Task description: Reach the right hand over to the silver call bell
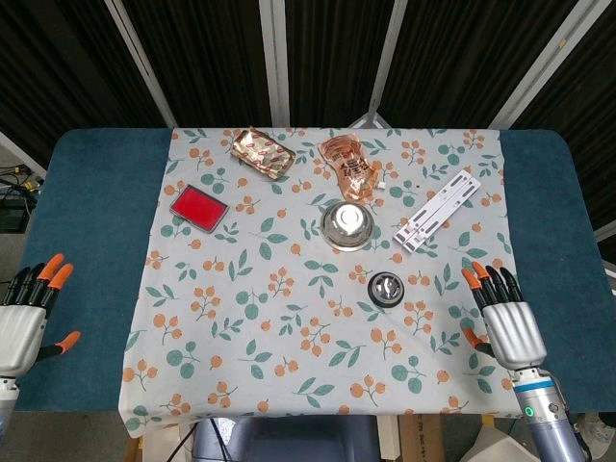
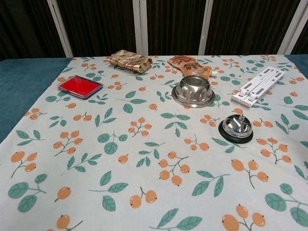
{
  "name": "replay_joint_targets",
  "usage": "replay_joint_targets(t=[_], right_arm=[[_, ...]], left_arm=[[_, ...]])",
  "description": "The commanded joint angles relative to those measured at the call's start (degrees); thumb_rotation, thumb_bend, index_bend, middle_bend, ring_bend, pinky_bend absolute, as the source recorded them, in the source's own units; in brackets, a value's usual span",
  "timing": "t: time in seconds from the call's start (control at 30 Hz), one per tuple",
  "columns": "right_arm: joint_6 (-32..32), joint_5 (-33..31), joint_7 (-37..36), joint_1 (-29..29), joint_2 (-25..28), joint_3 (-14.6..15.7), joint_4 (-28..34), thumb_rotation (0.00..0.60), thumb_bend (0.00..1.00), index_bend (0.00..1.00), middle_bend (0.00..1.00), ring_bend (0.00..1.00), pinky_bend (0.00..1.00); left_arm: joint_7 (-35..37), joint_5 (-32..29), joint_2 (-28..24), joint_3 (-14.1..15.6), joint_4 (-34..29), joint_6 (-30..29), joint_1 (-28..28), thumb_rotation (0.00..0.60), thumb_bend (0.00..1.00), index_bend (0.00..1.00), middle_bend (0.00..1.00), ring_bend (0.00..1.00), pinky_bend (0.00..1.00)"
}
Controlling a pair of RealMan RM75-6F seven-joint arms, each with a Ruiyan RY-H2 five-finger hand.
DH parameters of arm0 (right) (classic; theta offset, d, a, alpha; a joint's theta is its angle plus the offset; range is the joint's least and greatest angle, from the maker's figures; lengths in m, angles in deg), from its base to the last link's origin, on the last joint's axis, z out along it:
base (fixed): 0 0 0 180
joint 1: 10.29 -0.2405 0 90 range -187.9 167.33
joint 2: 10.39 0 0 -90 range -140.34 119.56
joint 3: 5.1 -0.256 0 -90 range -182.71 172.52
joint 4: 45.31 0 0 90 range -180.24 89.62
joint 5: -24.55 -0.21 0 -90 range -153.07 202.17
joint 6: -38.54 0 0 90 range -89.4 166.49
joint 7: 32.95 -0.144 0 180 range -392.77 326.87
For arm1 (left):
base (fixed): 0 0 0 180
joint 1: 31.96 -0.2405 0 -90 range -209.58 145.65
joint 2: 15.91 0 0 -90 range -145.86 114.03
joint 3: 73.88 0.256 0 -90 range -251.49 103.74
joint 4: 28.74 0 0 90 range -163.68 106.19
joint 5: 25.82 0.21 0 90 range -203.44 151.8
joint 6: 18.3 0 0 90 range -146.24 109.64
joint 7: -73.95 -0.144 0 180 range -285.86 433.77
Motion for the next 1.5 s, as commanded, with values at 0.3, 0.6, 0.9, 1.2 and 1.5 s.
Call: replay_joint_targets(t=[0.3, 0.6, 0.9, 1.2, 1.5], right_arm=[[3.07, 0.76, 0.04, -1.51, -0.28, 0.61, 1.09, 0.600, 0.36, 0.00, 0.00, 0.00, 0.00], [9.96, -0.96, 1.33, -6.08, -2.95, -0.84, 1.26, 0.600, 0.87, 0.00, 0.00, 0.00, 0.00], [15.32, -6.97, 6.20, -10.16, -9.35, -3.25, 0.03, 0.600, 0.91, 0.00, 0.00, 0.00, 0.00], [16.80, -10.65, 9.50, -11.48, -13.22, -3.13, -2.11, 0.600, 0.91, 0.00, 0.00, 0.00, 0.00], [19.11, -13.11, 10.84, -12.22, -16.12, -1.48, -5.21, 0.600, 0.91, 0.00, 0.00, 0.00, 0.00]], left_arm=[[0.28, -0.38, -0.05, -0.37, -0.14, -0.28, -0.06, 0.600, 0.00, 0.00, 0.00, 0.00, 0.00], [0.99, -0.11, -0.20, -0.19, -0.19, -0.22, -0.06, 0.600, 0.00, 0.00, 0.00, 0.00, 0.00], [1.32, -0.13, -0.42, -0.23, -0.54, -0.38, -0.17, 0.600, 0.00, 0.00, 0.00, 0.00, 0.00], [1.40, -0.28, -0.50, -0.24, -0.63, -0.02, -0.03, 0.600, 0.00, 0.00, 0.00, 0.00, 0.00], [1.37, -0.62, -0.48, -0.35, -0.62, 0.11, -0.02, 0.600, 0.00, 0.00, 0.00, 0.00, 0.00]])
